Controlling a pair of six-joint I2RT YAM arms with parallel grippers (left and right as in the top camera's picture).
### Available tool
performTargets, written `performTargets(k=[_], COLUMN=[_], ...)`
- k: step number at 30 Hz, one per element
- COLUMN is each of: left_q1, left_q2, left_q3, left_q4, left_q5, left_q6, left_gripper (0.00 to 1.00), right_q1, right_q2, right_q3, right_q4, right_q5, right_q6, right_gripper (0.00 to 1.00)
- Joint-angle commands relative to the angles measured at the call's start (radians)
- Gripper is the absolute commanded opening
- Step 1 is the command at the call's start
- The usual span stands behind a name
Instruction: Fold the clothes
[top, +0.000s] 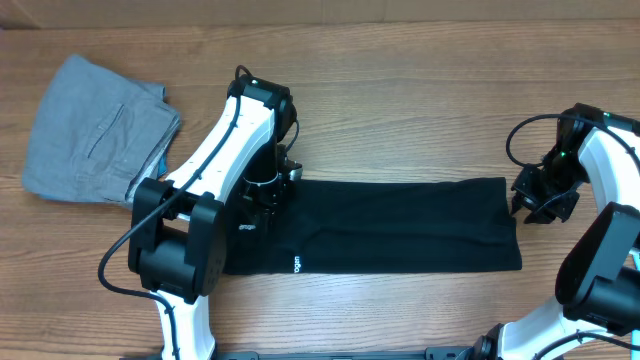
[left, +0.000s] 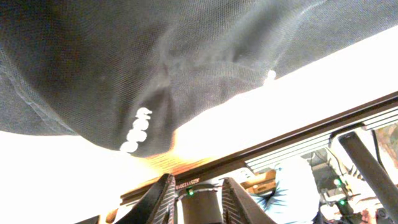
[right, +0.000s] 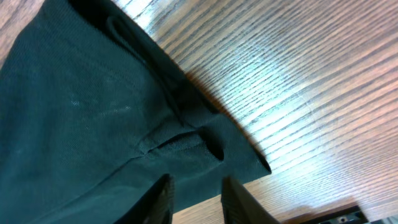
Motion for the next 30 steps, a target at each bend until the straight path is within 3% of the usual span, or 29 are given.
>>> performTargets(k=[1,9,17,24,30], left_q1=[0.005,0.006,0.034,0.114,0.151], left_q2=[-0.022,-0.022,-0.022,-0.022,-0.022], left_q3=[-0.007,-0.007,-0.008,-0.065,-0.176], left_q4=[-0.004,0.058,0.129,0.192,0.284], left_q5=[-0.003,-0.048,-0.171,-0.079,0.028], left_q6=[-0.008,-0.015,-0.112,-0.099,-0.066], left_gripper=[0.34,0.42,0.43,0.49,0.44], right_q1=[-0.003,-0.003,-0.019,-0.055,-0.054], right_q2=[-0.018,-0.018,-0.016,-0.014,-0.014], right_q3=[-0.004,-0.005,-0.092,-0.175,-0.196], right_q4=[0.003,0.057,0.177,0.241,0.286], right_q5=[0.013,-0.071,-0.145,-0.207,-0.254], right_q6=[0.003,-0.002,-0.001,-0.001,-0.002], right_gripper=[0.33,0.48,0.51,0.5,0.33])
